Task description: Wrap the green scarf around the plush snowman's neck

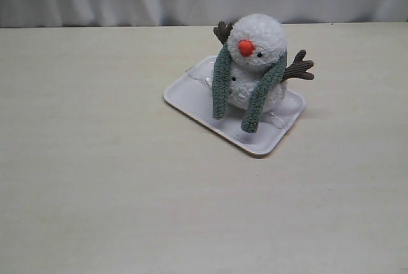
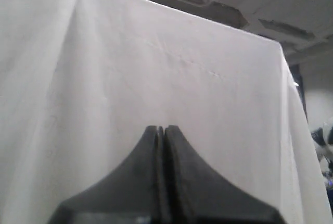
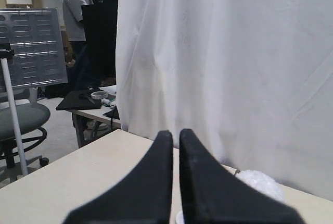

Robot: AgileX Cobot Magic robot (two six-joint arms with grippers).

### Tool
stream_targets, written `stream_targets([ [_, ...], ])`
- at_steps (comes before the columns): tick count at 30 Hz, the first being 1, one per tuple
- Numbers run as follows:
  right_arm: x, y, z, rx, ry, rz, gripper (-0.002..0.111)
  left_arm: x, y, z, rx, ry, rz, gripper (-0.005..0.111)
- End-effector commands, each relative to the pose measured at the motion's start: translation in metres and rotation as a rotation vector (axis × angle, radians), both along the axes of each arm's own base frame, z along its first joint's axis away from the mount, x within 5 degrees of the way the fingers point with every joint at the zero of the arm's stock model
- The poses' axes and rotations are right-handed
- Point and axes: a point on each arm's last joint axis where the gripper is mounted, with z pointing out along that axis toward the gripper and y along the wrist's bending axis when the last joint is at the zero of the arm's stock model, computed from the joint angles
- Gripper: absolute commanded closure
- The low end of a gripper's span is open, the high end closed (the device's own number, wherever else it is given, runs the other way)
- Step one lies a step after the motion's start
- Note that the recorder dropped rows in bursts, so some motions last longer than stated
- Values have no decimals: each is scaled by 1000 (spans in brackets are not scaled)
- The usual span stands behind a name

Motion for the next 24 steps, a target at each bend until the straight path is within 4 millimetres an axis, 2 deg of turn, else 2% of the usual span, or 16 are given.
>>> stream_targets([
  [1,-1,0,-1,0,0,-1,104,1,15,-30,-85,102,130,107],
  [2,-1,0,-1,0,0,-1,104,-2,18,-47,-34,151,200,107],
  [5,-1,0,-1,0,0,-1,104,-8,22,-75,182,213,367,107],
  [6,-1,0,-1,0,0,-1,104,-2,23,-93,294,285,430,107],
  [7,-1,0,-1,3,1,-1,104,1,23,-101,328,312,451,107],
  [12,-1,-1,-1,5,-1,-1,104,16,27,-156,345,517,487,107],
  [16,-1,-1,-1,5,-1,-1,104,18,27,-185,354,659,467,107],
  [20,-1,-1,-1,5,-1,-1,104,17,28,-195,387,762,458,107],
  [24,-1,-1,-1,5,-1,-1,104,17,28,-195,358,772,452,107],
])
